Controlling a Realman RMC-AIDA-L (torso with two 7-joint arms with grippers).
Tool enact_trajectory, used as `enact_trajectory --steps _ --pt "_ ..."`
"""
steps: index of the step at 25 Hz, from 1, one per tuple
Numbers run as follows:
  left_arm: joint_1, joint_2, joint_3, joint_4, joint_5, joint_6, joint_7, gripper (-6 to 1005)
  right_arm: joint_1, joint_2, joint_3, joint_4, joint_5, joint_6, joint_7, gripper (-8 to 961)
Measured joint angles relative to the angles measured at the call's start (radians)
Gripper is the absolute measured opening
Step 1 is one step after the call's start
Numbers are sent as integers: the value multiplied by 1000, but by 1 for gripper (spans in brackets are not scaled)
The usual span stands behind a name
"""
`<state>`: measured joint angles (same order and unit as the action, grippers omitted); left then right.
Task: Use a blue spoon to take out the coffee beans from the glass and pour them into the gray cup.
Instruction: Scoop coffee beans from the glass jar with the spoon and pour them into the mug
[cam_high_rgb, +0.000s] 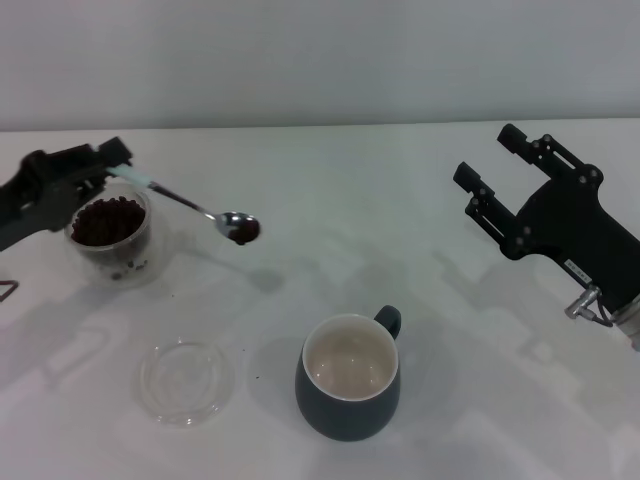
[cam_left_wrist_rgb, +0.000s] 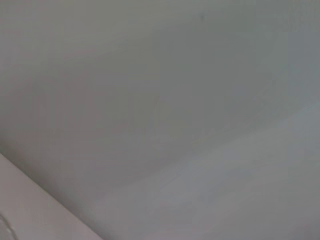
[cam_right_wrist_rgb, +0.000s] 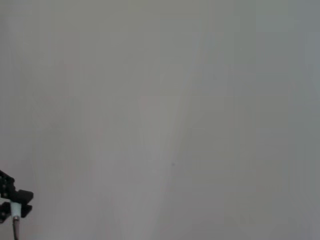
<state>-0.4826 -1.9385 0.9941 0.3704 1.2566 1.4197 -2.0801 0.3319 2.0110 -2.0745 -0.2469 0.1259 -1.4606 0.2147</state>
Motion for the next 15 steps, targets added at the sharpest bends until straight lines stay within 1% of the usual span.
enact_trajectory --steps 7,12,15 --pt "-50 -20 16 -1 50 0 -33 132 1 0 23 -6 1 0 0 620" --pt "-105 -40 16 -2 109 0 -54 132 4 0 36 -3 1 1 0 619" --pt "-123 -49 17 -2 126 -1 -59 131 4 0 36 -7 0 2 0 619"
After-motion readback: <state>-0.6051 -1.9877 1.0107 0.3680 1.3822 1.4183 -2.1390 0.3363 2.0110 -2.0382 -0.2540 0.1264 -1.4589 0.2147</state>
